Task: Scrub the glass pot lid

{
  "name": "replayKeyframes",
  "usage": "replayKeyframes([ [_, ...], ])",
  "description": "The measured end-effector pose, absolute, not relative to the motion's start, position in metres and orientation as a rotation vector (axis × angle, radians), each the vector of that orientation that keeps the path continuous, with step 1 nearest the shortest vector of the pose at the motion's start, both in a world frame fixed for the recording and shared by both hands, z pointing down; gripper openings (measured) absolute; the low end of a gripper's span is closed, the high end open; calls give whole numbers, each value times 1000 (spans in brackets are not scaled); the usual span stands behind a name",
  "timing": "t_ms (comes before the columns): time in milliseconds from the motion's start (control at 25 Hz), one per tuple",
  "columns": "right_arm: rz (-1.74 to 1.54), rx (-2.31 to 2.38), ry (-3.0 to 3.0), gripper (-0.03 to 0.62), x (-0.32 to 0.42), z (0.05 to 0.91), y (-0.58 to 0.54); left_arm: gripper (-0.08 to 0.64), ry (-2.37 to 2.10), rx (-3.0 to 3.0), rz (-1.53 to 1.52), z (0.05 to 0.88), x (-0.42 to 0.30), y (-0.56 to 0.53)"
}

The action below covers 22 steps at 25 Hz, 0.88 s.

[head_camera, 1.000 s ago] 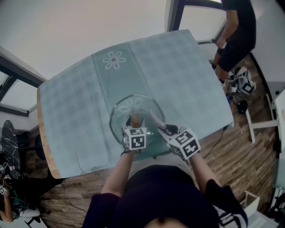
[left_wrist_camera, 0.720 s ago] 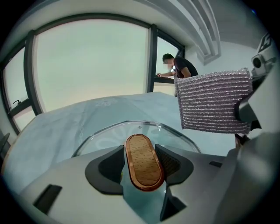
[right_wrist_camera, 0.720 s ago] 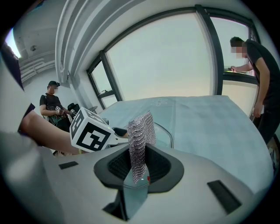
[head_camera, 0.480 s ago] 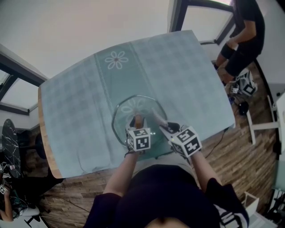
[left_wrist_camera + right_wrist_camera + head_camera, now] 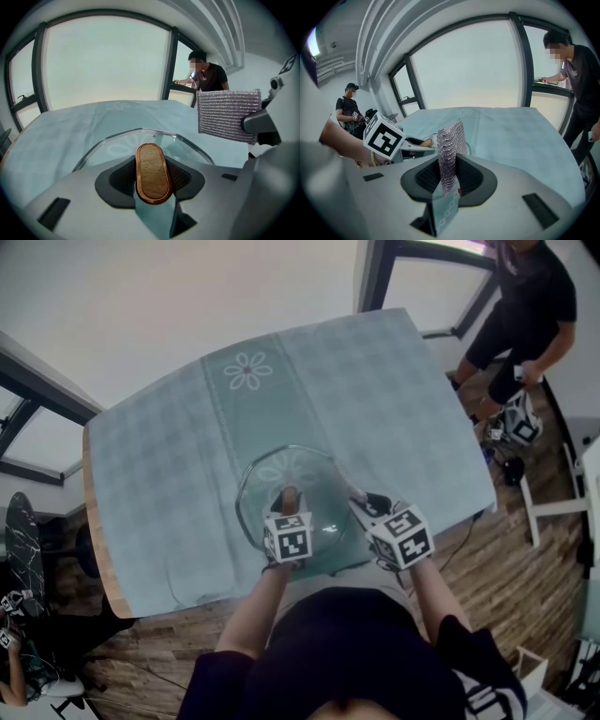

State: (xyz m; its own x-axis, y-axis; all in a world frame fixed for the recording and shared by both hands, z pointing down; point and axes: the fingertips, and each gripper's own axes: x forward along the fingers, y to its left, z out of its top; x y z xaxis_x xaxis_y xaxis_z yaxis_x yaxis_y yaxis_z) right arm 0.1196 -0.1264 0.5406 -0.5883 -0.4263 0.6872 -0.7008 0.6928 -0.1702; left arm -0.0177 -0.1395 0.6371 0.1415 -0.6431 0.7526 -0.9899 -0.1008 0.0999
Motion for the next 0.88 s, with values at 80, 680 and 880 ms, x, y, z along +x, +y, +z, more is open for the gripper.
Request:
replayKeyframes([
  [80,563,888,-2275,81,124,538,-132,172,-1549,1819,691,633,-21,-139],
  [680,598,1129,-2273,81,156,523,-157,167,-1325,1956,408,584,-14,-141],
  [880,602,1151,-2262,81,161,523,-157,167,-1228,2002,205,559,-11,-146],
])
